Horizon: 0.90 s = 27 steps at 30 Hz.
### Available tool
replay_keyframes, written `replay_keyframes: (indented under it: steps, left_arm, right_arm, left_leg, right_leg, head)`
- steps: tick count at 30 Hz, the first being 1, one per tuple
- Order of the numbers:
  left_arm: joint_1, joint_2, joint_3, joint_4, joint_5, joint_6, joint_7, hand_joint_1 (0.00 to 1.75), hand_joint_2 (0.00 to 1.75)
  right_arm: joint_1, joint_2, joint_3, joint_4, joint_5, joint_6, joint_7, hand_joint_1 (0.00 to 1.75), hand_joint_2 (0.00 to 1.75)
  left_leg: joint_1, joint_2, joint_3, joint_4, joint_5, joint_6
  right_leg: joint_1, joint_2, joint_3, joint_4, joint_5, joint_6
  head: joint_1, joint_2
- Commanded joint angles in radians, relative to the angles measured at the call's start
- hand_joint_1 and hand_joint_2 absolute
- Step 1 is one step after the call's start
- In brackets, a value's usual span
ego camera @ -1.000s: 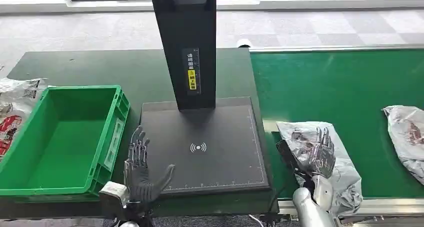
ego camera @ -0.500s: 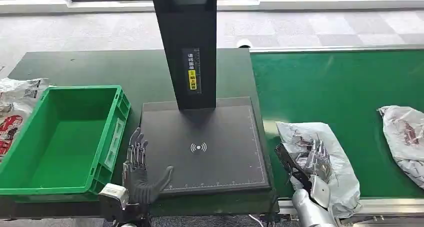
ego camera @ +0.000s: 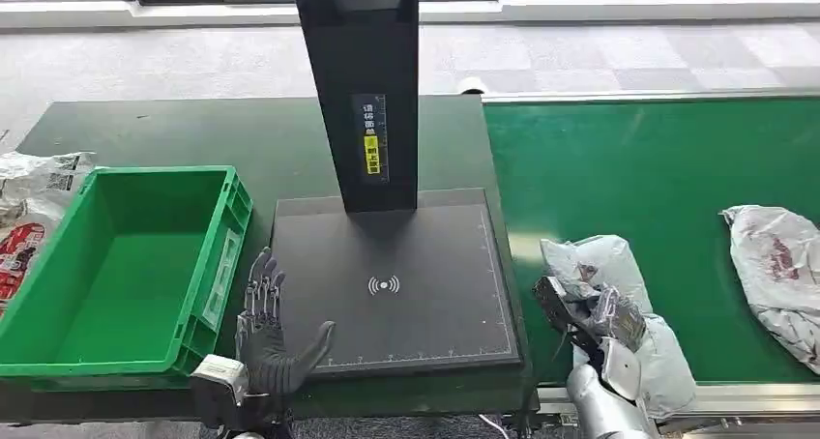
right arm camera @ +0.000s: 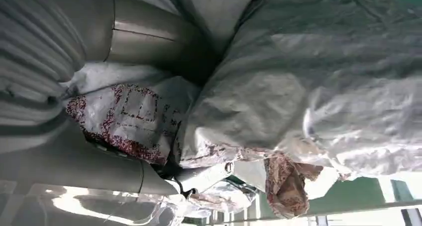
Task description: Moved the parcel from conveyor to table for the left to box.
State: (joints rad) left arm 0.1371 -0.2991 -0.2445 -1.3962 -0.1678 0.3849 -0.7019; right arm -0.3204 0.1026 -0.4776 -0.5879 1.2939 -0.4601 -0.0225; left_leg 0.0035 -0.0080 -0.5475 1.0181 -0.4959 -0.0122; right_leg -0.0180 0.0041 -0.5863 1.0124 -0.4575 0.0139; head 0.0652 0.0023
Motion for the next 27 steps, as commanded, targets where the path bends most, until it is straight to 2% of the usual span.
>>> replay_keyframes:
  steps: [1, 2, 9, 12, 16, 21, 27]
  left_arm:
    - [0.005, -0.014, 0.066, 0.034, -0.001, 0.000, 0.004, 0.00, 1.75]
    - [0.003, -0.012, 0.062, 0.032, 0.005, 0.004, 0.004, 0.00, 1.75]
    - [0.002, -0.011, 0.062, 0.033, 0.007, 0.003, 0.004, 0.00, 1.75]
    - [0.002, -0.011, 0.062, 0.033, 0.007, 0.003, 0.004, 0.00, 1.75]
    - [-0.015, -0.003, 0.053, 0.049, 0.012, -0.002, 0.004, 0.00, 1.75]
    - [-0.033, 0.007, 0.036, 0.070, 0.019, -0.005, 0.004, 0.00, 1.75]
    - [-0.034, 0.007, 0.035, 0.071, 0.020, -0.003, 0.004, 0.00, 1.75]
  right_arm:
    - [0.029, 0.079, -0.026, -0.186, -0.262, -0.228, -0.405, 1.75, 1.75]
    - [0.058, 0.111, -0.010, -0.301, -0.375, -0.238, -0.507, 1.75, 1.75]
    - [0.065, 0.116, -0.003, -0.318, -0.383, -0.237, -0.514, 1.75, 1.75]
    - [0.065, 0.116, -0.003, -0.318, -0.383, -0.237, -0.514, 1.75, 1.75]
    - [0.080, 0.161, 0.076, -0.441, -0.424, -0.238, -0.601, 1.75, 1.75]
    - [0.107, 0.188, 0.239, -0.583, -0.492, -0.238, -0.628, 1.75, 1.75]
    - [0.107, 0.193, 0.250, -0.597, -0.484, -0.238, -0.610, 1.75, 1.75]
  left_leg:
    - [0.000, 0.002, 0.000, -0.001, 0.000, 0.000]
    - [0.000, 0.003, 0.000, -0.003, 0.001, 0.000]
    - [0.000, 0.005, -0.003, -0.002, 0.000, -0.001]
    - [0.000, 0.001, 0.000, -0.005, 0.001, -0.001]
    - [0.000, 0.002, -0.002, -0.002, 0.000, 0.000]
    - [0.000, 0.006, -0.004, -0.002, 0.000, -0.001]
    - [0.000, 0.003, -0.003, -0.001, 0.000, -0.001]
  right_leg:
    - [0.000, 0.001, 0.000, -0.001, 0.001, -0.001]
    - [0.000, 0.002, 0.000, -0.003, 0.002, -0.002]
    - [0.000, 0.004, -0.002, -0.001, 0.001, -0.002]
    - [0.001, 0.000, -0.001, -0.004, 0.002, -0.002]
    - [0.000, 0.002, -0.004, -0.001, 0.001, -0.001]
    - [0.000, 0.005, -0.006, 0.000, 0.001, -0.002]
    - [0.001, 0.002, -0.005, -0.001, 0.001, -0.001]
  head:
    - [0.000, 0.000]
    - [0.000, 0.000]
    - [0.000, 0.000]
    - [0.000, 0.000]
    - [0.000, 0.000]
    - [0.000, 0.000]
    - [0.000, 0.000]
